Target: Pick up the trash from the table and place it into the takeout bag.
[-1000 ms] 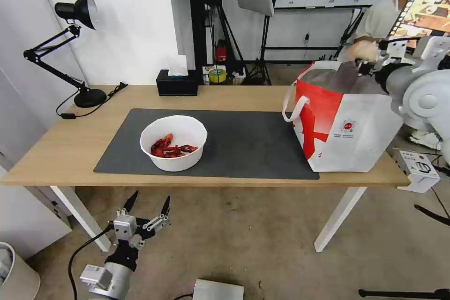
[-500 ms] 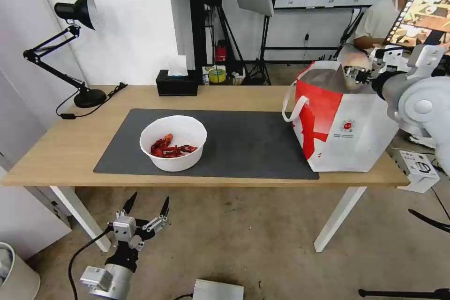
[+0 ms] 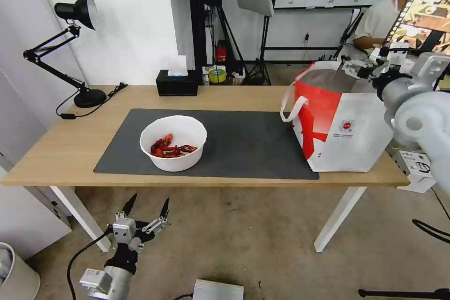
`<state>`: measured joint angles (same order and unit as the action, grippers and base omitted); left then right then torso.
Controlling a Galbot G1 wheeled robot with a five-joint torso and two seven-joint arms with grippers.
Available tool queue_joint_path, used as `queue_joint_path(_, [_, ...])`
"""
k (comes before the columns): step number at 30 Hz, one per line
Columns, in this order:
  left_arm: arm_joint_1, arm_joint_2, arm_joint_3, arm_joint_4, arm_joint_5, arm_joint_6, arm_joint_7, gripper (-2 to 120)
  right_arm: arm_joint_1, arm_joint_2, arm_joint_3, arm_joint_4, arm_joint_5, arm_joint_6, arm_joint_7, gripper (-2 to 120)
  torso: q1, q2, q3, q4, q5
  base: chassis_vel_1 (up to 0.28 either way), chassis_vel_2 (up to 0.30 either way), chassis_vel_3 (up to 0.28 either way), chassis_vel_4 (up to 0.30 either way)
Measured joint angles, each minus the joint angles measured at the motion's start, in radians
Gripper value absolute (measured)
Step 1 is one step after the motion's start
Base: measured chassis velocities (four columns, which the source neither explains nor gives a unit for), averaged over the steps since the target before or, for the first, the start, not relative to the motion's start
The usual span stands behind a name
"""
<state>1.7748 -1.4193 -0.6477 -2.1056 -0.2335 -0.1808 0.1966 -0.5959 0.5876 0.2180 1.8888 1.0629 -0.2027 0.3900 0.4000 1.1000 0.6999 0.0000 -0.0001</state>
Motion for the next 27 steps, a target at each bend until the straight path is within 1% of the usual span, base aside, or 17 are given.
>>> queue_joint_path(3, [-0.007,0.0,-0.008,0.004,-0.002,0.002,-0.003,100,-0.081,0.003,0.007,0.05,-0.097,0.129,-0.073,100,0.0,0.0,0.0,-0.0001,0.0001,0.0,0.0,0.0,0.0])
queue_joint_path(4, [-0.009,0.0,-0.01,0.004,-0.004,0.002,-0.004,100,-0.096,0.007,0.007,0.063,-0.112,0.151,-0.082,100,0.0,0.0,0.0,-0.0001,0.0001,0.0,0.0,0.0,0.0])
queue_joint_path(5, [-0.009,0.0,-0.01,0.004,-0.004,0.002,-0.004,100,-0.096,0.007,0.007,0.063,-0.112,0.151,-0.082,100,0.0,0.0,0.0,-0.0001,0.0001,0.0,0.0,0.0,0.0])
queue_joint_path(7, [-0.016,0.001,-0.016,0.006,-0.009,0.003,-0.005,100,-0.124,0.02,-0.002,0.092,-0.149,0.197,-0.1,100,0.0,0.0,0.0,-0.0001,0.0,0.0,0.0,0.0,0.0])
queue_joint_path(8, [-0.016,0.001,-0.016,0.006,-0.009,0.003,-0.005,100,-0.124,0.02,-0.002,0.092,-0.149,0.197,-0.1,100,0.0,0.0,0.0,-0.0001,0.0,0.0,0.0,0.0,0.0])
queue_joint_path(10, [-0.023,0.0,-0.02,0.009,-0.014,0.005,-0.007,100,-0.15,0.043,-0.019,0.115,-0.201,0.24,-0.119,100,0.0,0.0,0.0,0.0002,0.0,0.0,0.0,0.0,0.0])
queue_joint_path(13, [-0.026,-0.001,-0.02,0.013,-0.026,0.008,-0.012,100,-0.182,0.06,-0.021,0.121,-0.263,0.27,-0.139,100,0.0,0.0,0.0,0.0001,0.0,0.0,0.0,0.0,0.0])
queue_joint_path(15, [-0.027,-0.001,-0.017,0.014,-0.035,0.017,-0.033,100,-0.229,0.072,-0.014,0.134,-0.304,0.295,-0.154,100,0.0,0.0,0.0,0.0002,0.0,0.0,0.0,0.0,0.0])
queue_joint_path(16, [-0.027,-0.001,-0.017,0.014,-0.035,0.017,-0.033,100,-0.229,0.072,-0.014,0.134,-0.304,0.295,-0.154,100,0.0,0.0,0.0,0.0002,0.0,0.0,0.0,0.0,0.0])
queue_joint_path(18, [-0.029,-0.001,-0.017,0.015,-0.037,0.026,-0.042,100,-0.293,0.089,0.006,0.15,-0.337,0.321,-0.163,100,0.0,0.0,0.0,0.0,-0.0001,0.0,0.0,0.0,0.0])
queue_joint_path(20, [-0.029,-0.001,-0.017,0.015,-0.037,0.026,-0.042,100,-0.299,0.091,0.008,0.151,-0.34,0.323,-0.164,100,0.0,0.0,0.0,0.0,0.0,0.0,0.0,0.0,0.0])
queue_joint_path(21, [-0.033,-0.001,-0.018,0.016,-0.038,0.028,-0.046,100,-0.372,0.116,0.032,0.167,-0.374,0.341,-0.173,100,0.0,0.0,0.0,0.0,0.0001,0.0,0.0,0.0,0.0])
queue_joint_path(22, [-0.033,-0.001,-0.018,0.016,-0.038,0.028,-0.046,100,-0.372,0.116,0.032,0.167,-0.374,0.341,-0.173,100,0.0,0.0,0.0,0.0,0.0001,0.0,0.0,0.0,0.0])
queue_joint_path(26, [-0.041,-0.004,-0.013,0.011,-0.037,0.045,-0.076,100,-0.531,0.177,0.085,0.195,-0.46,0.363,-0.193,100,0.0,0.0,0.0,0.0,0.0001,0.0,0.0,0.0,0.0])
queue_joint_path(27, [-0.041,-0.004,-0.013,0.011,-0.037,0.045,-0.076,100,-0.531,0.177,0.085,0.195,-0.46,0.363,-0.193,100,0.0,0.0,0.0,0.0,0.0001,0.0,0.0,0.0,0.0])
